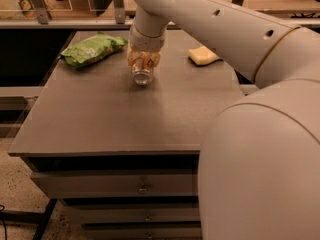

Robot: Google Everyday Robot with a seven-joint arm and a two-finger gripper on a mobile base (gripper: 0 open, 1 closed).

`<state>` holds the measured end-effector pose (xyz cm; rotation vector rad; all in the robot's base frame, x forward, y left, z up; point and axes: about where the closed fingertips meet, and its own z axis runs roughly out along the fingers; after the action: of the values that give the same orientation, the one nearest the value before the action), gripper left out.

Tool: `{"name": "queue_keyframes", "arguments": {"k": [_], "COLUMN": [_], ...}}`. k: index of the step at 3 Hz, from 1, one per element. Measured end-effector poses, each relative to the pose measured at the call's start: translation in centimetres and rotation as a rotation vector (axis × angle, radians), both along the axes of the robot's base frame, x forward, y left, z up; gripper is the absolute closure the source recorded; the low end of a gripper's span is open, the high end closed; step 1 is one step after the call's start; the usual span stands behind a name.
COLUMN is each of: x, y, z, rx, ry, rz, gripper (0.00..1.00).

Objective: Place orange can upright

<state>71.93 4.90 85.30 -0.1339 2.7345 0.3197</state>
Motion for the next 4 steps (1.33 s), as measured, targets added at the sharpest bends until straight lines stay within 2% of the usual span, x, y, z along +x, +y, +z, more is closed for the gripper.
{"name": "queue_keyframes", "arguments": {"k": [1,2,3,4], "x": [0.0,0.4,0.0,-1.7], "y": [0.1,-0.3,-1.6,-2.6], "z": [0.0,1.7,6.1,8.7], "rx": [0.000,0.017,0.045,0.134], "ry": [-0.001,-0.096,-0.285,-0.420], "rz": [0.000,0.055,0.150,0.230], "gripper": [1.00,1.00,1.00,1.00]}}
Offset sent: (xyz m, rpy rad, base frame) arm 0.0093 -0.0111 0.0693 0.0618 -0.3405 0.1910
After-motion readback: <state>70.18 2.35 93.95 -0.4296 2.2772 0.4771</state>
